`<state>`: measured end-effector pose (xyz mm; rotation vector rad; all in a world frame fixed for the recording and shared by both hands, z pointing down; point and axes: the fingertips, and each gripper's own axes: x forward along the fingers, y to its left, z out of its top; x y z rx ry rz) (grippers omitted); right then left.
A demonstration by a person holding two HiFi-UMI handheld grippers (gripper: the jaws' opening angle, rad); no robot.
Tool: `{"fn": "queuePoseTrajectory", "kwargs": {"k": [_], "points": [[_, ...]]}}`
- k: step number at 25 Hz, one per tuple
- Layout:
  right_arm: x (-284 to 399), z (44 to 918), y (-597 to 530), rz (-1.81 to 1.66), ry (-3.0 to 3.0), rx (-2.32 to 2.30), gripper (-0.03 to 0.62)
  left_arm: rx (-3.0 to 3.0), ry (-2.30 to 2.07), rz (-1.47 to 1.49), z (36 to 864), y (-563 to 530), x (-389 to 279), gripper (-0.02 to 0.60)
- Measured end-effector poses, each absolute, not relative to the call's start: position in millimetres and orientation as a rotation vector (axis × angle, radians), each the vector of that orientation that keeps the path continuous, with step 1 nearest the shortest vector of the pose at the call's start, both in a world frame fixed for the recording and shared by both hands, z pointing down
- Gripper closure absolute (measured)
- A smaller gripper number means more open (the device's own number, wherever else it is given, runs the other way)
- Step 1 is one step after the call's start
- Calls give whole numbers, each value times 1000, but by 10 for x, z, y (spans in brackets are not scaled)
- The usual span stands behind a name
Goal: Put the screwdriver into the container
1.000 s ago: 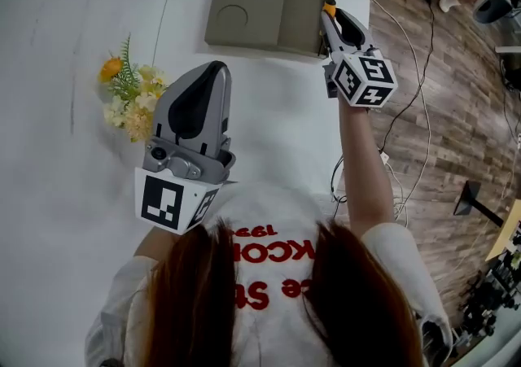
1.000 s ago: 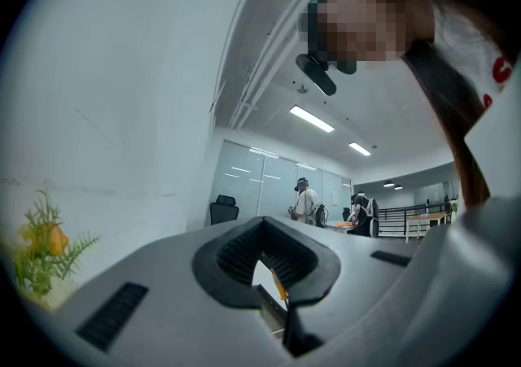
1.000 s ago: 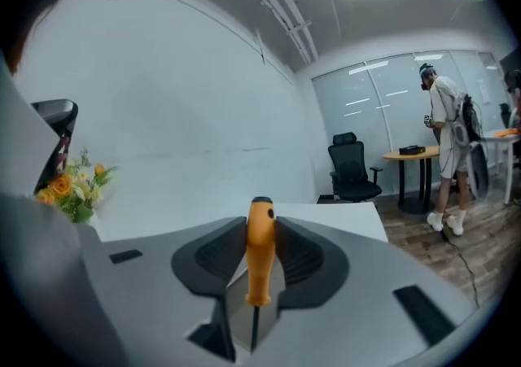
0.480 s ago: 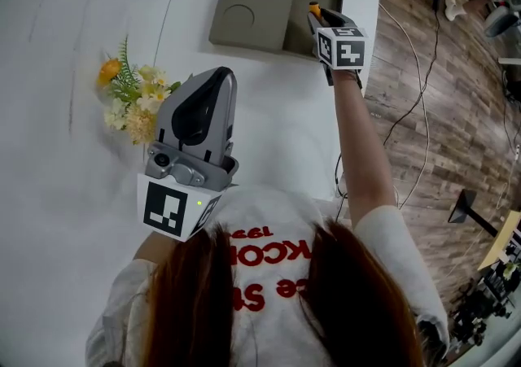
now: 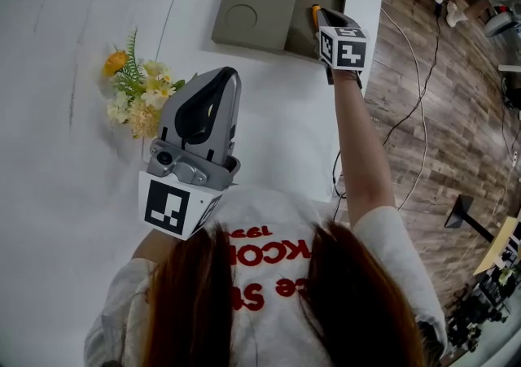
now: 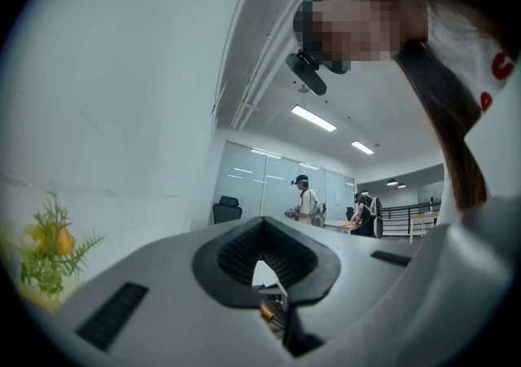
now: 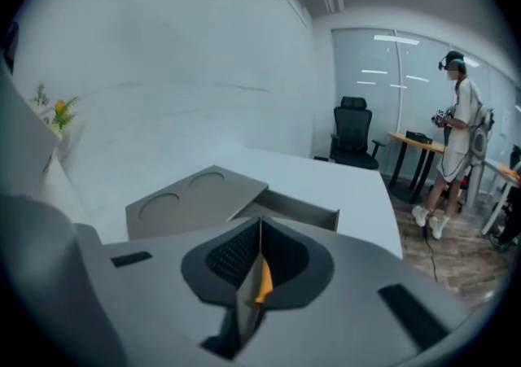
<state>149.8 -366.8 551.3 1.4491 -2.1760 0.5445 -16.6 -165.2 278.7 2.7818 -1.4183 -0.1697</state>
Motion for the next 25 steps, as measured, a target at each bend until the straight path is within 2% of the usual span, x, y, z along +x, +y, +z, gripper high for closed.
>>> {"fn": "queuePoseTrajectory", "kwargs": {"k": [12,25], "points": [[1657,3787,-2833,271,-2547,1758,589,2824,-1403,-212,2630,-1579,-150,575],[1669,2999,-1800,163,-2624,1926,589,2874,-1370,-274,2383,-1344,-185,575]]}}
